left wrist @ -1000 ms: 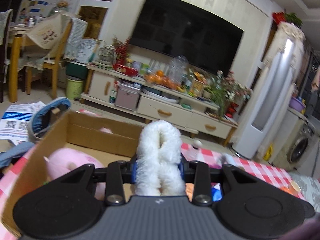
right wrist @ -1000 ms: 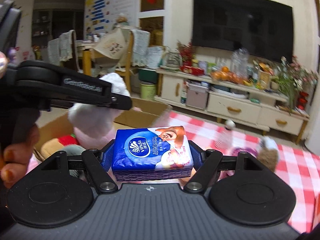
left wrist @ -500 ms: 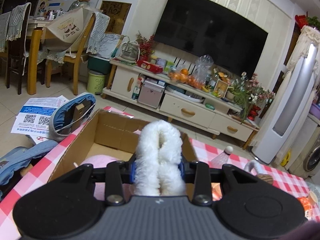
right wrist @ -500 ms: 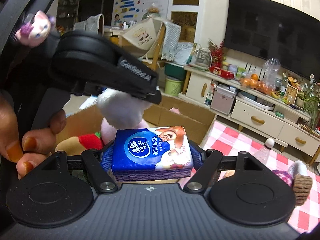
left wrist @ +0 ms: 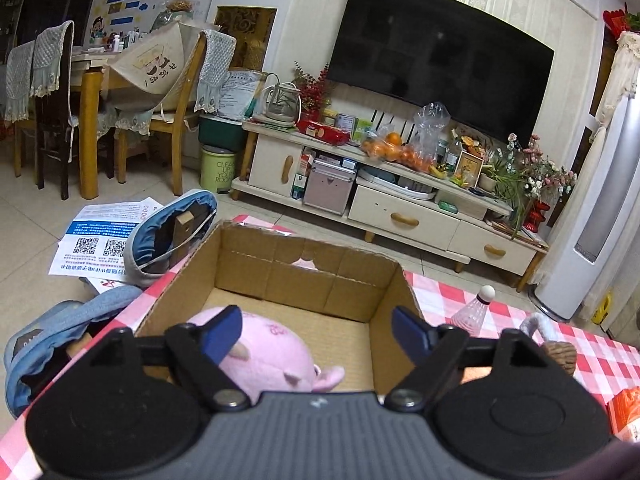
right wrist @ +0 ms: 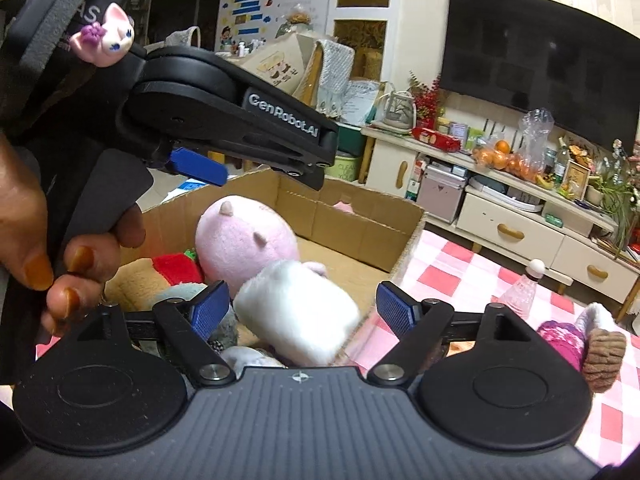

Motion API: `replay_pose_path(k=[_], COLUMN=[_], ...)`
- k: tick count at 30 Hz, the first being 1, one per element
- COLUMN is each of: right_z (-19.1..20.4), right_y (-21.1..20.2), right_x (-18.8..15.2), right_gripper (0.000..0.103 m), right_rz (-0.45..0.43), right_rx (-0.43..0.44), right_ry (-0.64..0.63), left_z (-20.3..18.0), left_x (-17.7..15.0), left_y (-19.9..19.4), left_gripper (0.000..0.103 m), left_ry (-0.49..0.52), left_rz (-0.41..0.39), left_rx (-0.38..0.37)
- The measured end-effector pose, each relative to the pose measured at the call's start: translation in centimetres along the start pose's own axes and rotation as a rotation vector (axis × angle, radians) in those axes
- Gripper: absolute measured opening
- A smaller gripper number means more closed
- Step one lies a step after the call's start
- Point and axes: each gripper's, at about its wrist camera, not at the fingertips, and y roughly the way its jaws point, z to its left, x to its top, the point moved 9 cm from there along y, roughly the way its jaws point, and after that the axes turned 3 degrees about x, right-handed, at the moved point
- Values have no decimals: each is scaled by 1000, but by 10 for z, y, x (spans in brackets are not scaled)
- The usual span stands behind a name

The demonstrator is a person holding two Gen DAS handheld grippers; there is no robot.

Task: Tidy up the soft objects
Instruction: 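Open left tool over the box while right tool releases the tissue pack into it, then move both tools back over the table toward the orange towel and brown knit hat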

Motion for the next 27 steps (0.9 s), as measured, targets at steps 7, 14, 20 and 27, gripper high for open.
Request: replay_pose_path(k=[7,14,20,27], right_z=[-12,-28,-37,-51], right_y=[-15,-27,-33,-36], right_x=[-6,-12,-21,-30], right_gripper=[101,101,101,101], right_rz=[-21,-27,-25,-20], right_rx=[-63,-111,-145,-167], right_ry=[54,90,110,158], left_z=[-8,-16,-27,-44], left_x=[-1,0,-3,-8], left_y=[1,-1,-2,-3], left_gripper=[90,94,96,99], left_ry=[19,28,44,80], left_rz=[2,-7,-8,-7], left_rx=[0,-5,-5,-11])
